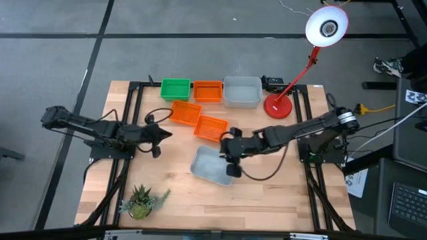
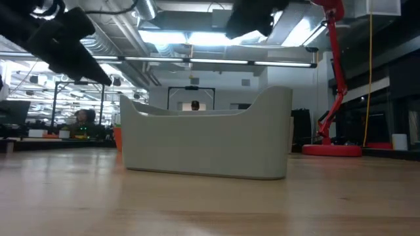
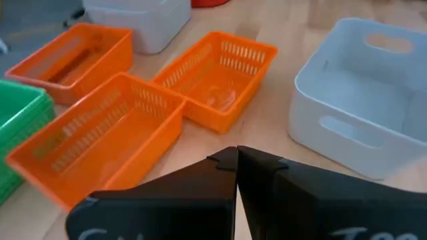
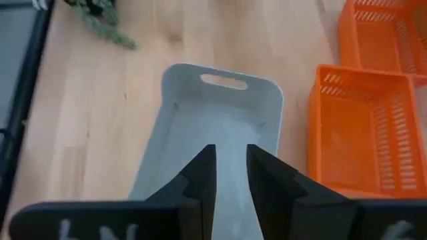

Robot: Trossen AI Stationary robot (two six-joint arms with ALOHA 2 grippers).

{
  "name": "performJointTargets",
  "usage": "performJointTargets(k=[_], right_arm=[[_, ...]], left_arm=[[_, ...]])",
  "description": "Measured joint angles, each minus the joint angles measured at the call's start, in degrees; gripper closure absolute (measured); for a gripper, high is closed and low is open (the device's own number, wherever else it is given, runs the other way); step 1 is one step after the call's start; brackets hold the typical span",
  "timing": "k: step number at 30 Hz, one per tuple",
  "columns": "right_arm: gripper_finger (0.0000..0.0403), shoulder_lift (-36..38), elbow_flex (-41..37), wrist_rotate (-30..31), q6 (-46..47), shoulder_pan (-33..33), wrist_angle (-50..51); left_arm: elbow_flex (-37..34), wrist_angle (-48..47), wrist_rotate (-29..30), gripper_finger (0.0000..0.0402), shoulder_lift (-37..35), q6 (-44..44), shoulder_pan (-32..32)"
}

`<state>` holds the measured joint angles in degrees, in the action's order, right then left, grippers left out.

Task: Stack baskets by color
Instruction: Stack the bottom gray bin on top of the top gray bin

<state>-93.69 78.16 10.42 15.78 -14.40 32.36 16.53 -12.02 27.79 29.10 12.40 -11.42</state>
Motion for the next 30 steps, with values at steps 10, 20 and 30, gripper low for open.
performJointTargets(k=[10,20,30], right_arm=[[0.0318,-16.56,14.98,-3.02,-0.98,-0.02,3.5],[0.0318,-20.03,17.89,-2.08,4.69,-4.36,5.19],[0.0318,-19.82,17.89,0.43,5.7,-5.91,2.77]], left_arm=[[-6.64,9.44,-6.14,0.0401,-6.76,-13.03,4.27],[-14.02,10.19,-16.76,0.0401,-12.34,-14.62,10.43],[-16.08,13.79,-23.06,0.0401,-14.28,-15.92,13.47]])
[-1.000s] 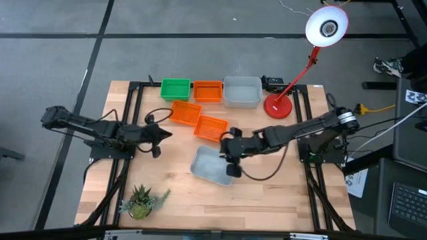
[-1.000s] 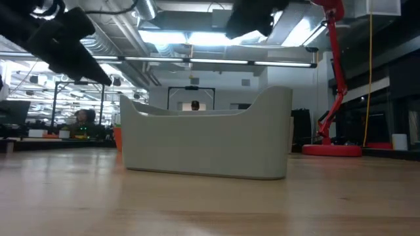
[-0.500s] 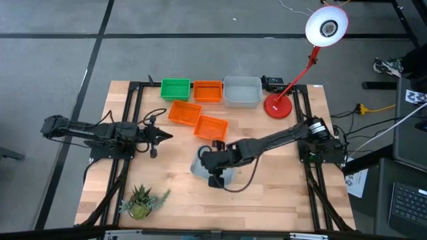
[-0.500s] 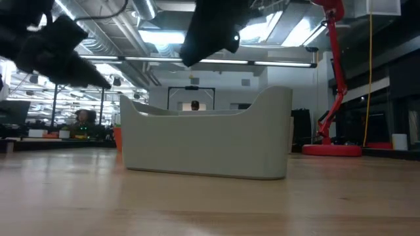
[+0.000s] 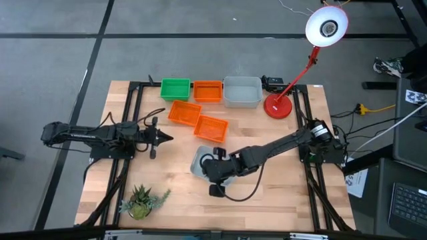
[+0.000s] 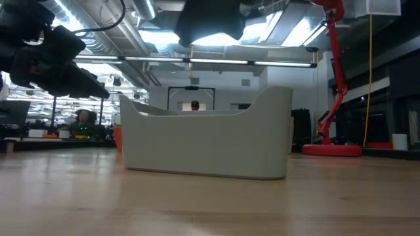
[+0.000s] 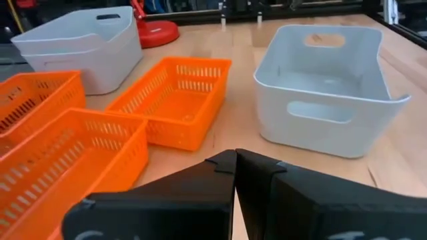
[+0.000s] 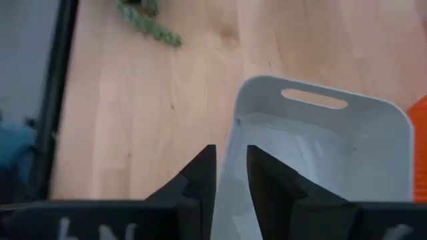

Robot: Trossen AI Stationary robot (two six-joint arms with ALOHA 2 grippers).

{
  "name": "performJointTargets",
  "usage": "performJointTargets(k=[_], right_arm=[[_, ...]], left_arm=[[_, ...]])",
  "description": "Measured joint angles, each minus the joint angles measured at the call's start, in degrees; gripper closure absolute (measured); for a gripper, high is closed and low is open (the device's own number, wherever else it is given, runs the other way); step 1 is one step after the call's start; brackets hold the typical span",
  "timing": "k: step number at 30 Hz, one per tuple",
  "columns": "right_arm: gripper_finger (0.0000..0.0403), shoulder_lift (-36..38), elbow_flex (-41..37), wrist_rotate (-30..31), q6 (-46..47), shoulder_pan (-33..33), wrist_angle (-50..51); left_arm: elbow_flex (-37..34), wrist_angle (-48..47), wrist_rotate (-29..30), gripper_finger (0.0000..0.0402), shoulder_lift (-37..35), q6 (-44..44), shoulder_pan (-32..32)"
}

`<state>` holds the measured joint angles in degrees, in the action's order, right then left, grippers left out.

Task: Stack baskets by color
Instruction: Stack the bottom gray bin on top of the top gray bin

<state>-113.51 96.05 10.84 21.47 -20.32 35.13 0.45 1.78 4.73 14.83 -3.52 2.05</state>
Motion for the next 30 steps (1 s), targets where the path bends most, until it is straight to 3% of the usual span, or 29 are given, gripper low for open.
performJointTargets(k=[6,17,30], right_arm=[[0.0308,-0.17,0.0,-4.14,0.9,0.61,-1.32],[0.0206,-0.56,0.0,-5.97,2.26,2.38,-1.33],[0.0206,-9.92,-0.11,-6.46,5.56,1.44,-1.8]], left_arm=[[0.0,-0.34,-2.64,0.0401,0.03,2.9,0.19],[0.02,-0.85,-2.97,0.0401,0.09,3.41,0.19],[0.02,-0.93,-2.84,0.0401,0.2,3.38,0.19]])
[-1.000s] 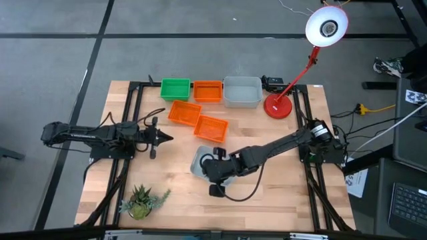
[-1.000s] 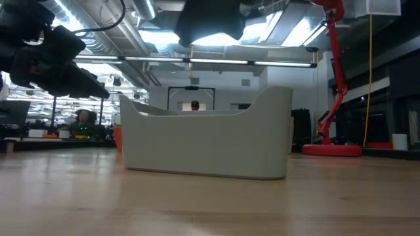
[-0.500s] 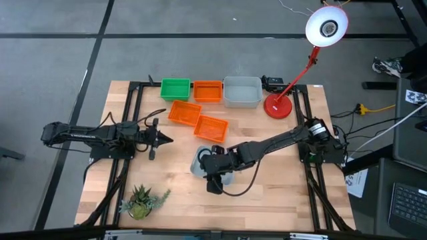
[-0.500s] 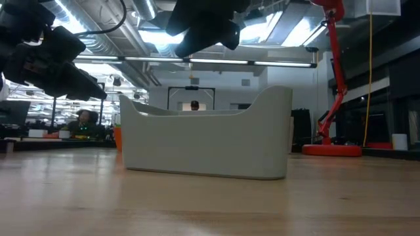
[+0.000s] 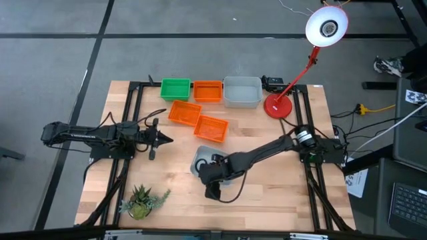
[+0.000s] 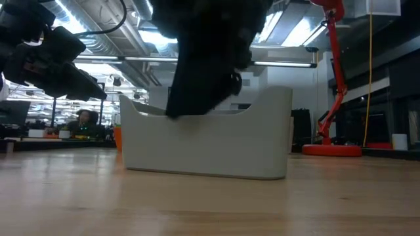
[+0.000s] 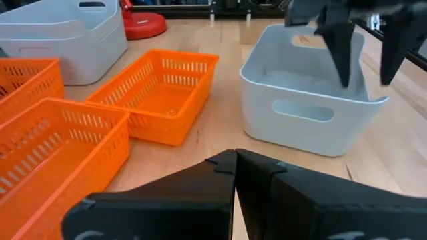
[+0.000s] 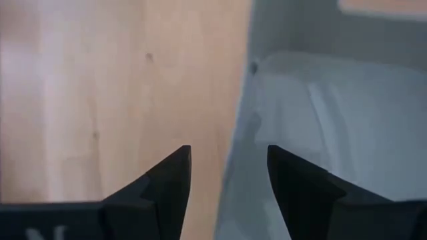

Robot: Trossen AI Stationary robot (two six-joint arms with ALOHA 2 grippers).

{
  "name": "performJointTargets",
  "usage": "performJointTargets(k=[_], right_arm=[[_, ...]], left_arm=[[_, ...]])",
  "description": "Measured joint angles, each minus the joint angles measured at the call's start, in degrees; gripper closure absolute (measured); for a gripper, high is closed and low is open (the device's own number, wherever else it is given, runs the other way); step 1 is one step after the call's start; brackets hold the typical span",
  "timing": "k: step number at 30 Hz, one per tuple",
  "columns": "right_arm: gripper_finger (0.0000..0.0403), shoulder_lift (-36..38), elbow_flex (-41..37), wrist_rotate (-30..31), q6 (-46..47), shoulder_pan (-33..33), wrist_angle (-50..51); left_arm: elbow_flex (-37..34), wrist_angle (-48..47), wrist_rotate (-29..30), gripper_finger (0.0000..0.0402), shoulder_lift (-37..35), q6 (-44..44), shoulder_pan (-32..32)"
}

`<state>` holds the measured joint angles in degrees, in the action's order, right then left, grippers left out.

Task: Stack baskets by color
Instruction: Stack the bottom gray bin on top of the top gray bin

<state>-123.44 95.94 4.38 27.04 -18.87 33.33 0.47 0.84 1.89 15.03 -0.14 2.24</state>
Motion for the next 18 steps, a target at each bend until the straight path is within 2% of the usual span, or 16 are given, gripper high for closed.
performJointTargets(k=[13,16,18], right_arm=[[0.0207,-3.46,0.02,-0.22,11.81,-0.17,5.56],[0.0232,-3.47,0.02,-0.14,11.36,-0.27,5.59],[0.0272,-3.45,0.02,-0.09,10.13,-0.62,6.05]], left_arm=[[0.0,-0.02,0.33,0.0401,0.0,-0.04,0.0],[0.0,0.0,0.35,0.0401,0.0,-0.07,-0.02],[0.0,0.02,0.35,0.0401,0.0,-0.06,-0.01]])
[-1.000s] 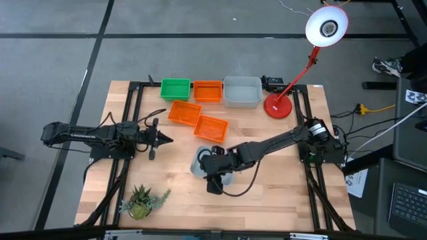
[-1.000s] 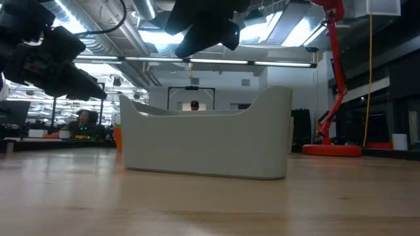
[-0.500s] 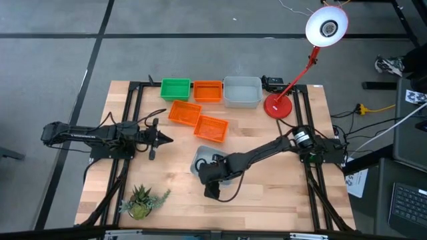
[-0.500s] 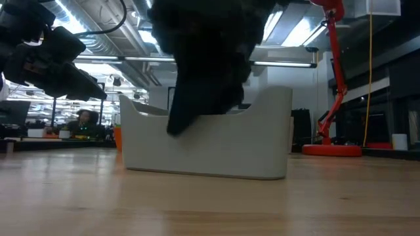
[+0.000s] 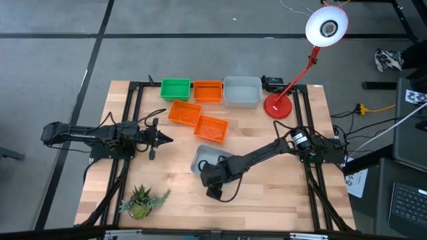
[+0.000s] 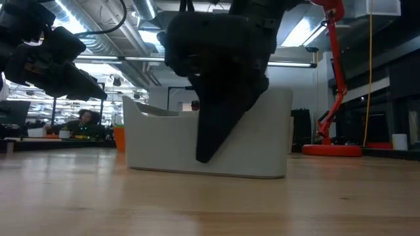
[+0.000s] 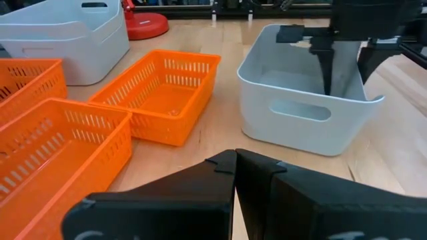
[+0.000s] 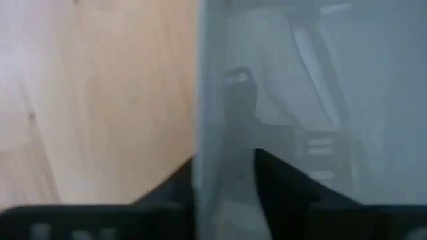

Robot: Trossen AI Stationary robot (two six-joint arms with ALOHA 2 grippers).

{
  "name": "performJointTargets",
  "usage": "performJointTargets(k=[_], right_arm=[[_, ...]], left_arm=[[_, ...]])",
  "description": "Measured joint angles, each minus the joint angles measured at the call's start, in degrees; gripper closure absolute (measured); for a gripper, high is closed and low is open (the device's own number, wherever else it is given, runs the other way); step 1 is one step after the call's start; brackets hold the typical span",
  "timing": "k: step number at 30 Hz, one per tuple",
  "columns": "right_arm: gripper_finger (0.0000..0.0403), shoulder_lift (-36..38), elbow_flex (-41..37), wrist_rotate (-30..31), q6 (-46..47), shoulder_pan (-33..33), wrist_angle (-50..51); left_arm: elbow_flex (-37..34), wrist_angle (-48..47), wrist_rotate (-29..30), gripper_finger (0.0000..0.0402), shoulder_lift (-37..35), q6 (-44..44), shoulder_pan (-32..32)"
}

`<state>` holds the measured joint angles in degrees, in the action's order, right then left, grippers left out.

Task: Stack baskets by color
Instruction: Stack the bottom gray bin on top of the top gray bin

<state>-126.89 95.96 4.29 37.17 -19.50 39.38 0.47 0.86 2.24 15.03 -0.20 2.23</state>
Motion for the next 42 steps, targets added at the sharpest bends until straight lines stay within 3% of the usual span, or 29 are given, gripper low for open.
performJointTargets(k=[4,10,15,18,22,25,31,36,42], right_arm=[[0.0382,0.0,0.0,0.42,-3.32,-0.76,0.3],[0.0399,1.7,0.83,-0.43,-3.54,-1.86,1.1],[0.0401,4.45,9.52,0.26,-4.81,-4.22,11.86],[0.0401,5.28,17.09,6.87,-9.58,-4.85,24.11],[0.0401,5.49,26.73,22.46,-13.32,-3.94,41.33],[0.0402,5.51,31.3,30.35,-13.57,-2.17,50.88],[0.0402,6.26,31.64,31.2,-30.01,5.98,50.05],[0.0403,6.67,28.03,30.67,-38.53,17.79,50.54],[0.0403,11.7,18.46,22.87,-48.27,35.64,48.14]], left_arm=[[0.0,0.0,0.02,0.0401,0.0,-0.01,0.0],[0.0,0.01,0.03,0.0401,0.0,-0.01,0.0],[0.0,0.02,0.04,0.0401,-0.02,-0.03,0.0],[0.0,0.02,0.04,0.0401,0.0,-0.03,0.01],[0.0,0.04,0.04,0.0401,-0.01,-0.03,-0.01],[0.0,0.04,0.04,0.0401,-0.01,-0.03,-0.01],[0.0,0.04,0.04,0.0401,0.0,-0.03,0.0],[0.0,0.04,0.04,0.0401,-0.02,-0.03,0.0],[0.0,0.04,0.04,0.0401,-0.02,-0.03,0.01]])
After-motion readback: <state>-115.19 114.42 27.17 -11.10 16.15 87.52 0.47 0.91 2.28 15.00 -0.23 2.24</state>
